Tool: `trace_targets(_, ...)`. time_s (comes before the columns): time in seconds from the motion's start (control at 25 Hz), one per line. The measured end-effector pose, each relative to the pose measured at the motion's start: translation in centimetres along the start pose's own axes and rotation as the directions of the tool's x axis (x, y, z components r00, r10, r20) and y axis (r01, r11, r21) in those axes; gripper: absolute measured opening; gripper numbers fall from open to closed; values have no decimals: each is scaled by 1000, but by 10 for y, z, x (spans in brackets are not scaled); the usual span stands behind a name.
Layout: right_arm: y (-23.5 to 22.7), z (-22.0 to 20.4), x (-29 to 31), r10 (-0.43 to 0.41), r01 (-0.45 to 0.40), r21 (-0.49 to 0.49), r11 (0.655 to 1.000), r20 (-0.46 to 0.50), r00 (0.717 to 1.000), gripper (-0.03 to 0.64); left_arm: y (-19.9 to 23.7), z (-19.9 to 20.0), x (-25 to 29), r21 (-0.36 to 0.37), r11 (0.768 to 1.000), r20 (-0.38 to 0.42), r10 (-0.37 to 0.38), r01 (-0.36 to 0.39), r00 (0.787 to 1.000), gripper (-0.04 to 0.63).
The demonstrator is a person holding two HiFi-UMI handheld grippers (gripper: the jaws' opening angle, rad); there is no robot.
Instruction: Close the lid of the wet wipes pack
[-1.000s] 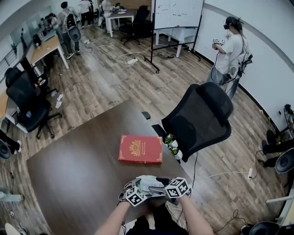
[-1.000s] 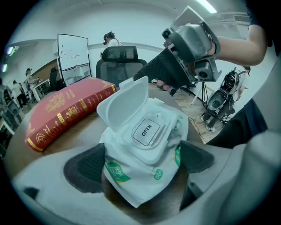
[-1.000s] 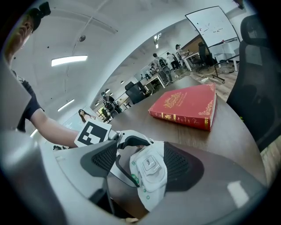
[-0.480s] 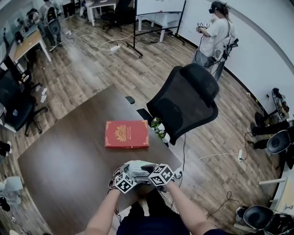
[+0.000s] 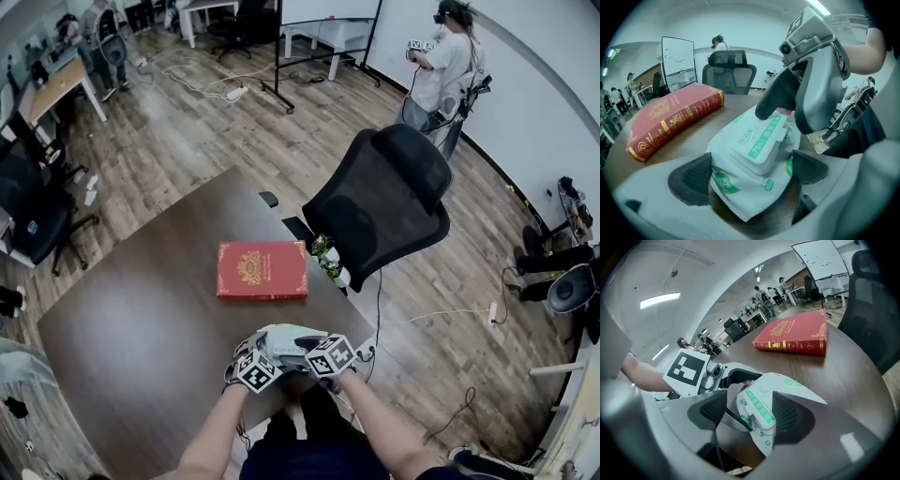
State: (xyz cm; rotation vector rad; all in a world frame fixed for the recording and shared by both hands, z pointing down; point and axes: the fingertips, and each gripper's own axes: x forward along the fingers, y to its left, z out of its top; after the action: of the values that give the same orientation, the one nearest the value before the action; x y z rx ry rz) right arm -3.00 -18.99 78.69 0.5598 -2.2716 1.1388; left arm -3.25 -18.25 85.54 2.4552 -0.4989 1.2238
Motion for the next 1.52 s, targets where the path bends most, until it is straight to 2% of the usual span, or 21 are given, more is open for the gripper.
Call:
trace_targets(0.12,-12,-2,-3,-73,73,14,997,0,997,297,0,-1,0,-2,1000,-1,0,0,1000,537)
trace_targets(0.24,-23,-4,-4,-149,149,-8,989,-7,989,235,-1,-1,0,-5,1000,-4,-3,3,1000,537)
trace_targets(0.4,-27,-8,0,-186,185,-44,982,-24,982,235,0,-1,0,-4,1000,-5,2,-2,1000,537)
trace_targets(0.56,-29,-12,3,-230,224,-120,967,-43,972,236,1,-1,1,0,1000,-4,3,-3,1000,538)
trace_targets(0.68,-30,-14,3,-279,265,-189,945,-49,959,235,1,-1,1,3,1000,0,5,-5,1000,538)
trace_targets(0.8,-34,-16,1,-350,323,-276,905,-53,935,259,0,0,0,3,1000,-3,7,-7,1000,538)
trace_targets(1.08,-36,-16,3,-390,353,-331,875,-51,919,275,1,-1,0,4,1000,-10,11,-11,1000,538)
trace_targets(1.32,-35,-19,5,-471,419,-393,818,-41,881,281,-1,1,0,6,1000,-9,13,-13,1000,538)
trace_targets(1.52,-39,-20,8,-463,409,-385,827,-54,885,284,0,-1,2,5,1000,-10,16,-16,1000,538)
